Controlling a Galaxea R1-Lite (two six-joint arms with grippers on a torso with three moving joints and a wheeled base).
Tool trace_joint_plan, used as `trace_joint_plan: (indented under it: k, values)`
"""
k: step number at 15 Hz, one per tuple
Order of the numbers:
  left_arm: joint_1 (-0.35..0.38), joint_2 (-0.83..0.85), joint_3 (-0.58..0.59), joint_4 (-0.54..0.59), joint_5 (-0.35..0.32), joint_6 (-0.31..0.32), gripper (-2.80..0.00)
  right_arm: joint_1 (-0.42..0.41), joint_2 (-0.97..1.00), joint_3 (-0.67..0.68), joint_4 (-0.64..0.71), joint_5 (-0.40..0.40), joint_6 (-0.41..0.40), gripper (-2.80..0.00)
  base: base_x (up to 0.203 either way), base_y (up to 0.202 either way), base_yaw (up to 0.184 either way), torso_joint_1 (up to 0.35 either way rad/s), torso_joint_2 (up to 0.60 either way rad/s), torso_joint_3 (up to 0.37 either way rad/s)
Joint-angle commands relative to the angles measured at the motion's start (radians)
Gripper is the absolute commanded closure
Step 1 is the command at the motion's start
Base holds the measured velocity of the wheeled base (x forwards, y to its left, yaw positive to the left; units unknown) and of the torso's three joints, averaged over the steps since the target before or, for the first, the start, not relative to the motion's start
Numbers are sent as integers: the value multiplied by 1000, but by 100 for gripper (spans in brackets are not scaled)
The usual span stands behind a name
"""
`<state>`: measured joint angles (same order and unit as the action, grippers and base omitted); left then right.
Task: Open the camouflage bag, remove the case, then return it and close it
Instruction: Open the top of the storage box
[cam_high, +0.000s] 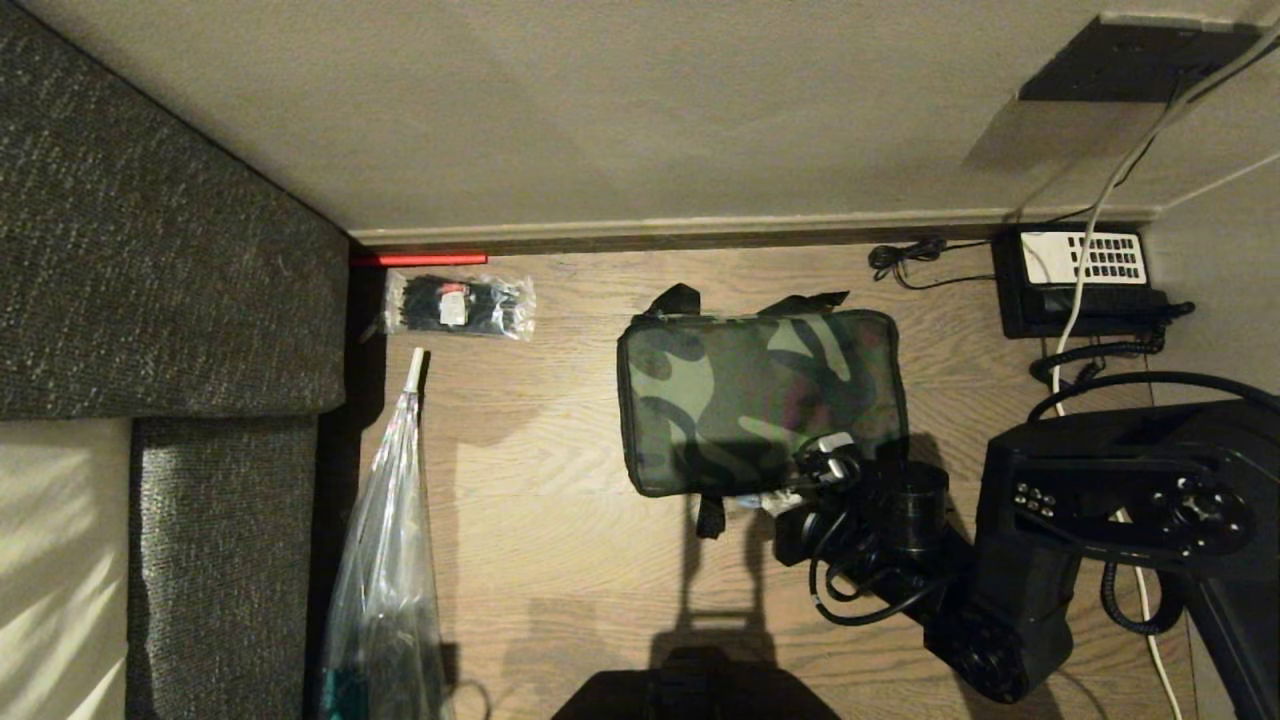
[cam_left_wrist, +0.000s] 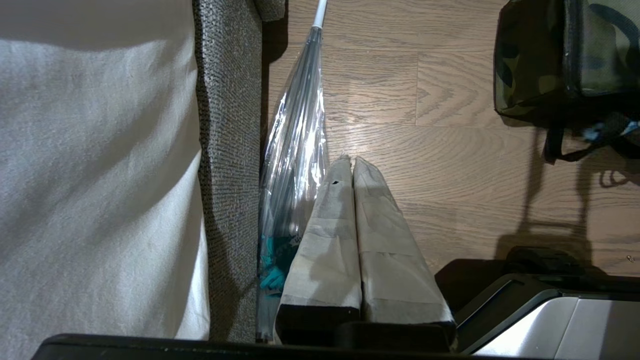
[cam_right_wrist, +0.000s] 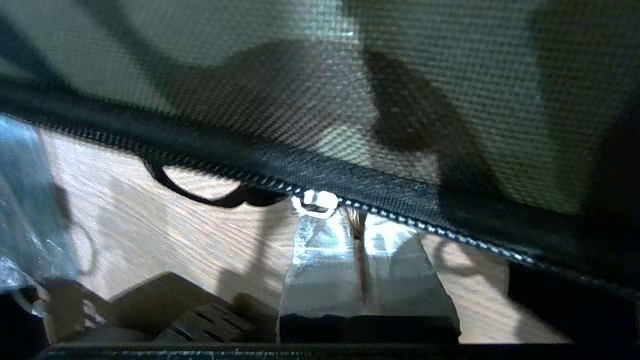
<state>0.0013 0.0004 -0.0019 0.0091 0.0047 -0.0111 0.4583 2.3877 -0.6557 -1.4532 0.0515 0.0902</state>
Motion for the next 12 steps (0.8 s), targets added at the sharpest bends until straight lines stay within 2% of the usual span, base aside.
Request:
trace_joint_plan:
  k: [1,4,9,12]
  values:
    - [0,0,0,0,1,-1,0,0,-2,1,-7,1,-1,0,0,0,0,0,0,0]
    - [0,0,0,0,1,-1,0,2,-15,16,-7,1,-5,0,0,0,0,0,0,0]
    - [0,0,0,0,1,0,0,2,-87,145,1,37,-77,0,0,0,0,0,0,0]
    - [0,0,0,0,1,-1,0,2,-108,165,2,42,-78,0,0,0,0,0,0,0]
